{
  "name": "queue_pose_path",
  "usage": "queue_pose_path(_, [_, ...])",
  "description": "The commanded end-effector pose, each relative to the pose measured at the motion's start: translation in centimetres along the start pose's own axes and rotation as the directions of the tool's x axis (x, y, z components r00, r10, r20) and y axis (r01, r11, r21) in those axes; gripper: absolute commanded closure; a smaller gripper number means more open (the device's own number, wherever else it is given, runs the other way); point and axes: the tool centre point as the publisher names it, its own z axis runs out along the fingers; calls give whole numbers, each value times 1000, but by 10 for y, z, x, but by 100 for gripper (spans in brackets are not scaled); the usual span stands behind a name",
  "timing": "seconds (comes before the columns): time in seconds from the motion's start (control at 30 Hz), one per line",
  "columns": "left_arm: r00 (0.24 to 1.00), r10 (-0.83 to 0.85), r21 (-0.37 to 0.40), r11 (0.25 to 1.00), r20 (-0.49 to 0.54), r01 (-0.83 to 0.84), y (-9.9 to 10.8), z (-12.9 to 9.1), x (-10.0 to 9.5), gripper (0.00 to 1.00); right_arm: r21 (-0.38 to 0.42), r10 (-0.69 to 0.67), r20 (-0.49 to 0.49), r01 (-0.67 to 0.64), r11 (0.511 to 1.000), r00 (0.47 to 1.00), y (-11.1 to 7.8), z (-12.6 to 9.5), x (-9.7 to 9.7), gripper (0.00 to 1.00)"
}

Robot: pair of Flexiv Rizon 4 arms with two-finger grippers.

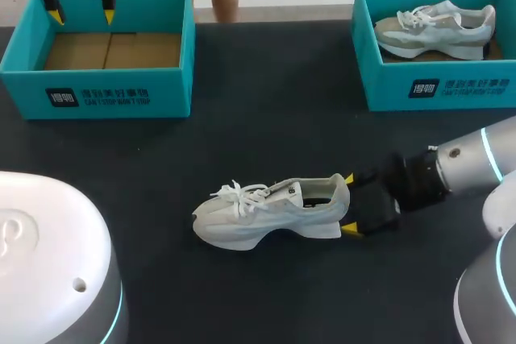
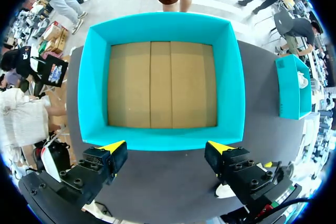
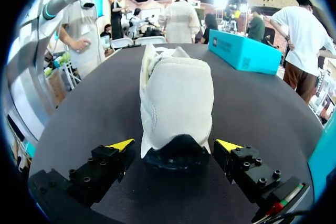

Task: Take the shoe out of the shoebox, open the shoe tongue, remove and reinsert the insole, then place the shoe into the shoebox

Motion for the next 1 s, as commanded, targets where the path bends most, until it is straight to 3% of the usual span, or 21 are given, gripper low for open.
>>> queue_pose_path(0.03, [1000,0,-1,1000,1,0,0,0,0,0,-5,-2,7,2,1000,1000,5,16,0,0])
queue_pose_path(0.77, [1000,0,-1,1000,1,0,0,0,0,0,-74,43,-31,-46,996,999,20,52,5,0])
queue_pose_path(0.8, [1000,0,-1,1000,1,0,0,0,0,0,-81,46,-22,-47,996,999,21,53,5,44])
queue_pose_path(0.87, [1000,0,-1,1000,1,0,0,0,0,0,-86,49,-20,-50,995,999,22,56,4,100])
queue_pose_path(1.0, [1000,0,-1,1000,1,0,0,0,0,0,-100,73,3,-72,992,997,22,57,2,100])
